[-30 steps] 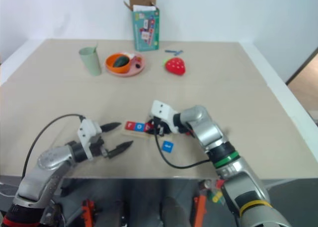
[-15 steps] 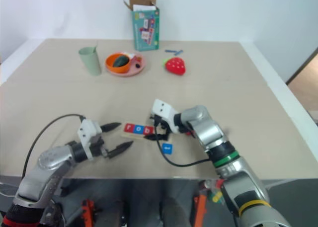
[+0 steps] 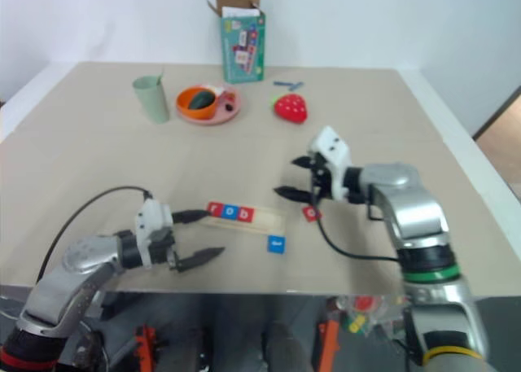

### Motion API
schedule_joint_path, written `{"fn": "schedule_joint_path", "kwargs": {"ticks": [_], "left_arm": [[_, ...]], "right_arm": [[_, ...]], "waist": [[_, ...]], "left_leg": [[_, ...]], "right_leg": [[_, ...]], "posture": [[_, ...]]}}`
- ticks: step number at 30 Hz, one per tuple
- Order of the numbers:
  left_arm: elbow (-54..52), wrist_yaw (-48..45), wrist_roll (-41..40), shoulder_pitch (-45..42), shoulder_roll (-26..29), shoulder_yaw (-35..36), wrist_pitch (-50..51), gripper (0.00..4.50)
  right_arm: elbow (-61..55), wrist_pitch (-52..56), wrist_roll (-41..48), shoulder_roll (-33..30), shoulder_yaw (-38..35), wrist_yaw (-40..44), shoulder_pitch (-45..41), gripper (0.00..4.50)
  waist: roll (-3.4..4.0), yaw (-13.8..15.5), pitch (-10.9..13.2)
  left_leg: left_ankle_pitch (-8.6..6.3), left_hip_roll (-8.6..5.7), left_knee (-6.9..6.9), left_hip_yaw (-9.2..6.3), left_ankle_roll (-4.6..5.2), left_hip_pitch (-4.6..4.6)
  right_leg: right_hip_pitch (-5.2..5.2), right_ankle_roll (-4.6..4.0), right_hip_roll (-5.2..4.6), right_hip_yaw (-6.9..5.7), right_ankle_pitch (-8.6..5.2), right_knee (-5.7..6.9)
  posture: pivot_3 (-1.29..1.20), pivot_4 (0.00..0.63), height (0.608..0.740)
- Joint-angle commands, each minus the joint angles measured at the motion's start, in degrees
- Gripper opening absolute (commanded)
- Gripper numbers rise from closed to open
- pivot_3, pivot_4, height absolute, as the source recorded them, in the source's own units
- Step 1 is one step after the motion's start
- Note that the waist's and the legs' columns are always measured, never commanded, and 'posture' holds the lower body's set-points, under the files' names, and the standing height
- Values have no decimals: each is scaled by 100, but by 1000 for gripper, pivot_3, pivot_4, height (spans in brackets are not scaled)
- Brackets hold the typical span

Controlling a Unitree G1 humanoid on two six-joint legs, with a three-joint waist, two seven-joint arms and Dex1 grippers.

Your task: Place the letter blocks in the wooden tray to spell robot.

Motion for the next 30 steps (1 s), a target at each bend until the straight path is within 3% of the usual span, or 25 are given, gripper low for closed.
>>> {"fn": "schedule_joint_path", "kwargs": {"ticks": [1,8,17,24,30], "left_arm": [[-192,-291,-180,-154,136,-83,121,4500],[-77,-476,-167,-300,201,-118,106,4500],[-360,-281,-176,-104,190,-85,171,4500],[-595,-60,-206,85,198,-38,264,4500],[-672,80,-186,184,209,-22,280,4500]], "right_arm": [[408,-685,-103,-385,7,476,154,4475],[1568,-2204,-500,-729,520,1510,-69,4475],[3341,-3984,-838,-271,901,2223,-830,4475],[4364,-4753,-1032,13,916,2388,-1229,4475],[4862,-5139,-1074,274,882,2510,-1399,2588]], "waist": [[0,-5,0],[4,-51,2],[6,-46,4],[6,-41,5],[7,-44,5]], "left_leg": [[0,0,0,0,0,1],[0,7,-1,5,1,11],[0,5,3,6,1,11],[0,4,1,3,1,11],[1,5,2,4,2,18]], "right_leg": [[0,-4,1,1,-2,0],[-1,3,9,5,11,2],[5,13,7,10,17,1],[8,19,6,10,17,2],[13,8,6,11,18,2]], "posture": [[0,150,740],[0,150,740],[0,150,740],[0,150,740],[0,150,740]]}}
